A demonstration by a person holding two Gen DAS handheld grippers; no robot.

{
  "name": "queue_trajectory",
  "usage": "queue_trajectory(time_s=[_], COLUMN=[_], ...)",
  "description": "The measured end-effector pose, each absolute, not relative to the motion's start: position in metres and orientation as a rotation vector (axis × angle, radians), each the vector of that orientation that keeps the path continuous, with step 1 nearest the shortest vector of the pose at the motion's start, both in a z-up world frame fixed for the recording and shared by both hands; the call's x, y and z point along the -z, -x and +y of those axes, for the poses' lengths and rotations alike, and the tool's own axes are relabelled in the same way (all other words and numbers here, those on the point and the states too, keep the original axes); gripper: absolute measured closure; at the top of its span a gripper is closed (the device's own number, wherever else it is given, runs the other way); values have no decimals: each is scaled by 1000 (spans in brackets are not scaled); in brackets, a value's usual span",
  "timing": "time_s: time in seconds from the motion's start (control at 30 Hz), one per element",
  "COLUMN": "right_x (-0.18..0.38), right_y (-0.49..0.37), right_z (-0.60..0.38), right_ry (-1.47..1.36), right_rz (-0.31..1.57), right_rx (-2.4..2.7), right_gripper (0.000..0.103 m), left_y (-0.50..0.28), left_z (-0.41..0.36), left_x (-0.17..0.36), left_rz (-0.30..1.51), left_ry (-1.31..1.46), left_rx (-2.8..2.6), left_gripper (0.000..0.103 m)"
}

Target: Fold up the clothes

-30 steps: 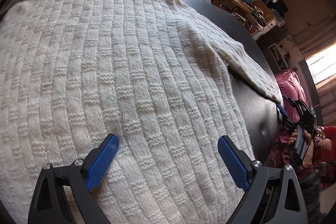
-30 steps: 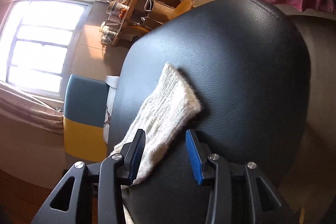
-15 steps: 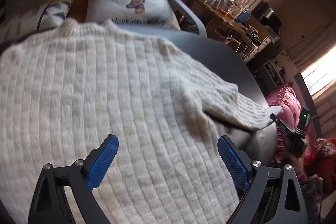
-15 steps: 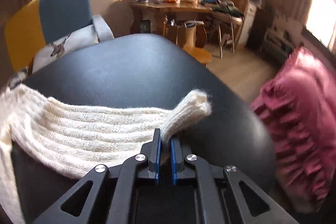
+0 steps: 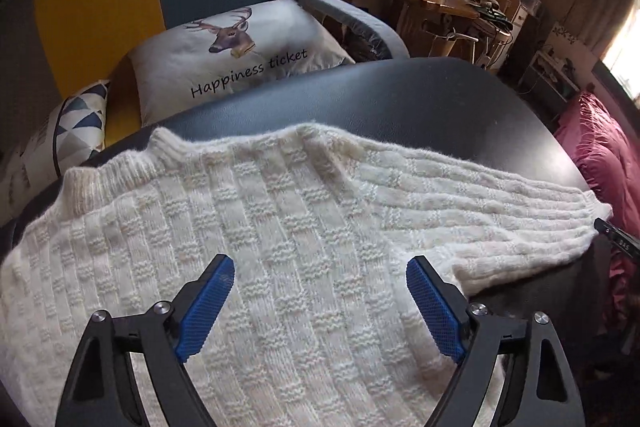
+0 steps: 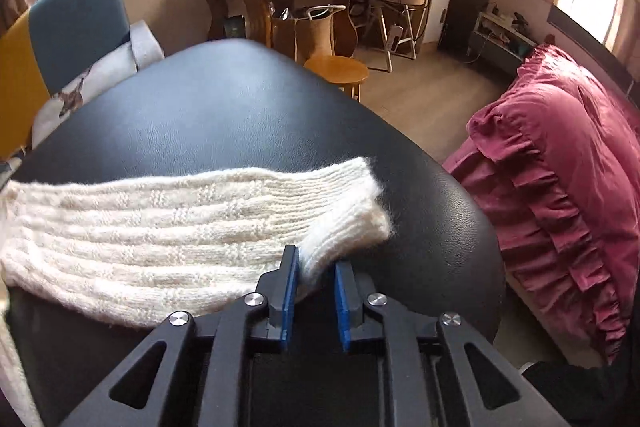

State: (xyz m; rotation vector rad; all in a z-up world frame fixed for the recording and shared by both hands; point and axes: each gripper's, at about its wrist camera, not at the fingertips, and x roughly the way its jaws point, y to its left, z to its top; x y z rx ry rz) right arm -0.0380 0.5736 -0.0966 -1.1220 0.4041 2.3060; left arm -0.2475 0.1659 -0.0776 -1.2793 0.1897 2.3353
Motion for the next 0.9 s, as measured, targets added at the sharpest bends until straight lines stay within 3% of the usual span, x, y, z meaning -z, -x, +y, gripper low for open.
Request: queue_trajectory(time_s=[0.2, 0.23, 0.43, 0.57, 0.63, 0.73, 0.9], right_x=[51, 50, 97, 122, 124, 118, 102], right_y=[42, 51, 114, 133, 136, 126, 47], right_z=[555, 550, 534, 555, 561, 576, 636], right_ry=[964, 991, 1287, 1315, 1305, 1291, 1007], right_rz=[333, 311, 92, 123, 133, 335, 932], right_rx=[-2459, -2491, -2463, -2364, -2357, -2398, -2394], right_gripper=[83, 79, 79, 79, 78, 78, 76], left_y=[267, 271, 295, 315, 322, 323, 315], left_z=[205, 210, 233, 239, 236, 236, 221], left_x=[77, 80, 94, 112, 123, 122, 107], left_rz=[346, 355, 402, 413, 371, 350, 240], left_ry=[1200, 1208, 1243, 1332, 1374, 1378, 1343], left_rx=[-2325, -2315, -2298, -2323, -2341, -2343, -2338], left_gripper=[18, 19, 21, 21, 15, 14, 18])
